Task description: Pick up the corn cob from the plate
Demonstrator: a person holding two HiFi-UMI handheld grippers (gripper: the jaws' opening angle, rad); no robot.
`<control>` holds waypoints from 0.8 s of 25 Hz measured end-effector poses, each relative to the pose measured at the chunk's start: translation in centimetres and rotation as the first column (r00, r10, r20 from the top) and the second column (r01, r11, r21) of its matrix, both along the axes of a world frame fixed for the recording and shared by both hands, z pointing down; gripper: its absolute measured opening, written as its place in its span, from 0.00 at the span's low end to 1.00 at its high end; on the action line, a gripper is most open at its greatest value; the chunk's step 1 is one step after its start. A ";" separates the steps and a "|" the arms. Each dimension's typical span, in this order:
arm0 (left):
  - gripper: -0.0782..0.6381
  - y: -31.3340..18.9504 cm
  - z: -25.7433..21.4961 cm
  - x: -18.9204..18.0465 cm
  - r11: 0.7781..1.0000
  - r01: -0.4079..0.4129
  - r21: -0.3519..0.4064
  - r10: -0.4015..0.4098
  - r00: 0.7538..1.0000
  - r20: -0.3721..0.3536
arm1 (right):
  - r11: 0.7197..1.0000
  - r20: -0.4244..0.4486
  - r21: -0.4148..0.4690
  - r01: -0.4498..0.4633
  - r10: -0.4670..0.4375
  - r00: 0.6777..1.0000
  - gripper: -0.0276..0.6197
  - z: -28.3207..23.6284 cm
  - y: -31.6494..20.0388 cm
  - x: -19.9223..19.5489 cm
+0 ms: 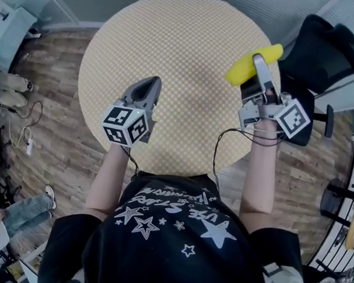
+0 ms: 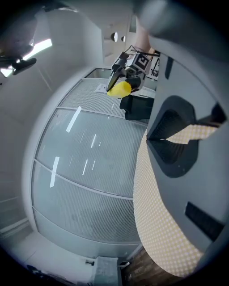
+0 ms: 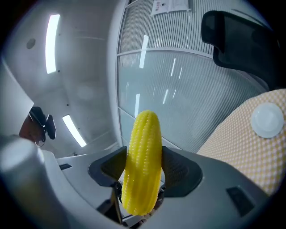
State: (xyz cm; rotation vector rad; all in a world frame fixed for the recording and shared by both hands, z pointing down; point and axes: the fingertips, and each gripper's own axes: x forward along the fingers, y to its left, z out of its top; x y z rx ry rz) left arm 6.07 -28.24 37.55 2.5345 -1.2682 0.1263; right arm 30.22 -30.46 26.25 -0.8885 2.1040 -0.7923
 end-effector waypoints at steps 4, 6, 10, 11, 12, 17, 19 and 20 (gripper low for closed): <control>0.12 -0.1 -0.2 -2.0 0.999 -0.049 0.012 0.049 0.998 -0.031 | 0.999 0.031 0.013 -0.038 0.037 0.999 0.43 -0.5 2.2 -3.5; 0.12 -0.2 -0.6 -1.9 0.996 -0.089 0.026 0.089 0.996 -0.026 | 0.998 0.054 0.016 -0.062 0.061 0.997 0.43 -0.7 2.8 -4.1; 0.12 0.6 -1.9 -3.0 0.982 -0.172 0.076 0.172 0.985 0.001 | 0.990 0.019 0.053 -0.134 0.134 0.991 0.43 -1.4 4.6 -6.6; 0.12 1.0 -2.2 -3.7 0.976 -0.196 0.092 0.196 0.981 0.007 | 0.985 -0.006 0.067 -0.156 0.157 0.988 0.43 -1.5 5.4 -7.8; 0.12 1.4 -2.6 -4.4 0.969 -0.222 0.108 0.222 0.975 0.011 | 0.980 -0.030 0.080 -0.180 0.183 0.983 0.43 -1.6 6.2 -9.0; 0.12 4.3 -4.6 -8.8 0.927 -0.338 0.163 0.342 0.940 0.002 | 0.928 -0.156 0.123 -0.351 0.367 0.917 0.43 -2.4 11.5 -15.5; 0.12 5.6 -5.3 -10.0 0.912 -0.368 0.180 0.375 0.927 -0.008 | 0.898 -0.218 0.159 -0.409 0.436 0.873 0.43 -3.0 13.8 -17.5; 0.12 6.2 -5.6 -10.4 0.905 -0.381 0.188 0.390 0.921 -0.013 | 0.882 -0.254 0.179 -0.436 0.470 0.845 0.43 -3.3 14.9 -18.2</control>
